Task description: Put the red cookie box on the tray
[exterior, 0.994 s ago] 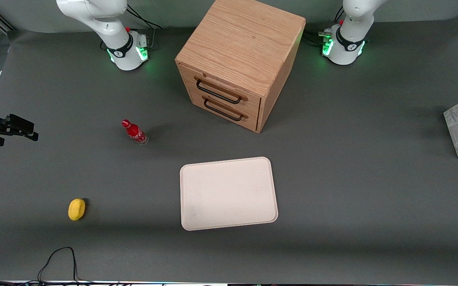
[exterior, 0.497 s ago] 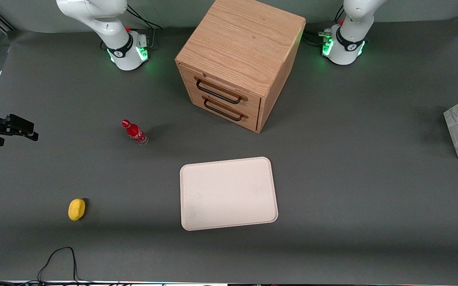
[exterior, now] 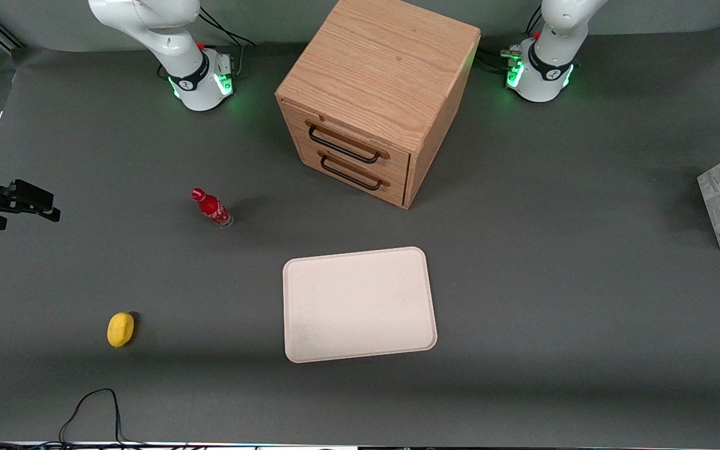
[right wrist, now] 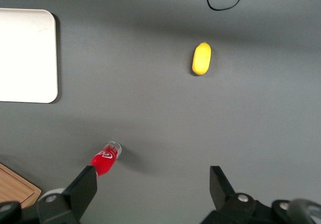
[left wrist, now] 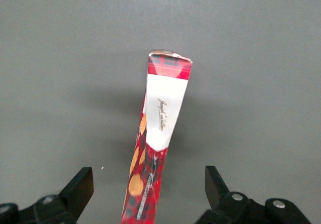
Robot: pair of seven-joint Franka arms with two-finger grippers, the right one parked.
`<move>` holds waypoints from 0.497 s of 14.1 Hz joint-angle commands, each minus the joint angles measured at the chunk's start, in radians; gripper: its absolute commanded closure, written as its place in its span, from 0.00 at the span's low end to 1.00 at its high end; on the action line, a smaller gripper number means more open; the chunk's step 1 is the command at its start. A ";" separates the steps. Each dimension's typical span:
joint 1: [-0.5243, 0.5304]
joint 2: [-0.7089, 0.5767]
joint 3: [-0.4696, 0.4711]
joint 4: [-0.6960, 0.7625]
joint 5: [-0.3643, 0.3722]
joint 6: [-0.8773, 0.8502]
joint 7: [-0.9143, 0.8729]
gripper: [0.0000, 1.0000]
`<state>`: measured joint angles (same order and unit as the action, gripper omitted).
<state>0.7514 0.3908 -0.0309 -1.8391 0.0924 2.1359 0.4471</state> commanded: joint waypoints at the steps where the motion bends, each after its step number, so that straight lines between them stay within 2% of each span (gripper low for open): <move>1: 0.017 -0.015 -0.011 -0.113 -0.003 0.134 0.002 0.01; 7: 0.032 0.033 -0.011 -0.144 -0.003 0.214 0.002 0.01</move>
<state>0.7728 0.4220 -0.0311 -1.9738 0.0922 2.3318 0.4470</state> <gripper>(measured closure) 0.009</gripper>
